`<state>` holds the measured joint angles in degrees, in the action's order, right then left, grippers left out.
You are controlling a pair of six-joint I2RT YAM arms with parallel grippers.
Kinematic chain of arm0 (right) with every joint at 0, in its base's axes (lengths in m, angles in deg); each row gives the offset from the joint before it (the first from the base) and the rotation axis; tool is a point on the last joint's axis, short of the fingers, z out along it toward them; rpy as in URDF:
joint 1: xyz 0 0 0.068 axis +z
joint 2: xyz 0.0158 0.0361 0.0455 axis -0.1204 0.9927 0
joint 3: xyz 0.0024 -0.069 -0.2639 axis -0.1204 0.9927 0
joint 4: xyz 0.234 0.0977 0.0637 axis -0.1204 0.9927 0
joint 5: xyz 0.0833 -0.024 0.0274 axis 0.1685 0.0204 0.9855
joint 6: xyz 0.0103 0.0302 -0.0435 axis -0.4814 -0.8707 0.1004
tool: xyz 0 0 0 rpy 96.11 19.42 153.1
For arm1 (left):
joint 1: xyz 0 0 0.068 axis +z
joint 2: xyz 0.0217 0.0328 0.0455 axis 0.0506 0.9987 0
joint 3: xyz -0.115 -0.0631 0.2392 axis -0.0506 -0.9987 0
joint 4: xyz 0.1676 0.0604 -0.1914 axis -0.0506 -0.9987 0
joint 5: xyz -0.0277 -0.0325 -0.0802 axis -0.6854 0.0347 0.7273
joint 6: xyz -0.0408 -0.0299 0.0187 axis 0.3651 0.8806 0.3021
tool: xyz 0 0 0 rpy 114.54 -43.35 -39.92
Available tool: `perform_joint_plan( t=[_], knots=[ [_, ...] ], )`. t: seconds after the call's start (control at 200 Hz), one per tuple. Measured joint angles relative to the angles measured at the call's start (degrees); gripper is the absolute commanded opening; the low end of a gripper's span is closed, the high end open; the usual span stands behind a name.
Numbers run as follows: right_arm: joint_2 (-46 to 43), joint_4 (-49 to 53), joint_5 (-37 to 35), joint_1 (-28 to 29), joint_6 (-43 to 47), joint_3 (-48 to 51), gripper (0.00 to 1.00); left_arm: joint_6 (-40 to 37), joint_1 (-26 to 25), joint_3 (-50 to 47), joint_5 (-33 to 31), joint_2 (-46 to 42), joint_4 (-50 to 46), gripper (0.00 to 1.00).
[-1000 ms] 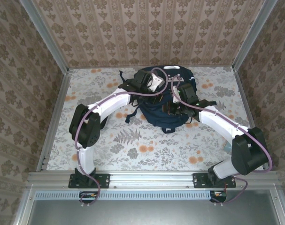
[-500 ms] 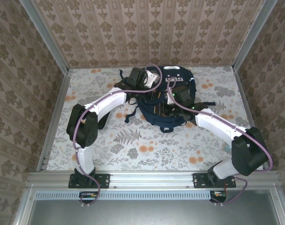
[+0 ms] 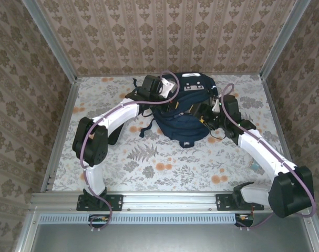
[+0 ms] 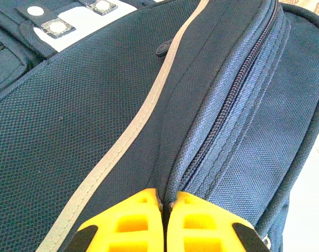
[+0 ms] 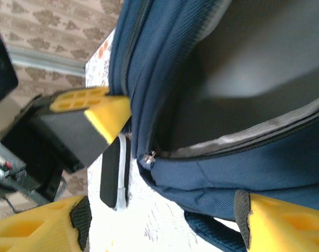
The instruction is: Pack books, pencil case, and school supplies into a backpack
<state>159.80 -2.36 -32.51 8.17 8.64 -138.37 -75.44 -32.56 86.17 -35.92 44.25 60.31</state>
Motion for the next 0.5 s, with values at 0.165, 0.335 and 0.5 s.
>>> perform_joint_plan(
  t=[0.165, 0.335, 0.5],
  knots=[
    [7.3, -0.76, 0.66, -0.31, -5.92, -4.24, 0.73, -1.66, 0.11, -0.04, 0.39, -0.02, -0.2, 0.0],
    [12.79, -2.58, 1.53, -0.22, -9.11, -6.71, 0.59, -3.08, 0.26, -0.22, 0.57, -0.26, -0.94, 0.01],
    [15.54, -5.11, 1.88, 0.07, -11.19, -7.91, 0.38, -3.67, 0.31, -1.05, -0.26, -1.16, -1.55, 0.19]
  ],
)
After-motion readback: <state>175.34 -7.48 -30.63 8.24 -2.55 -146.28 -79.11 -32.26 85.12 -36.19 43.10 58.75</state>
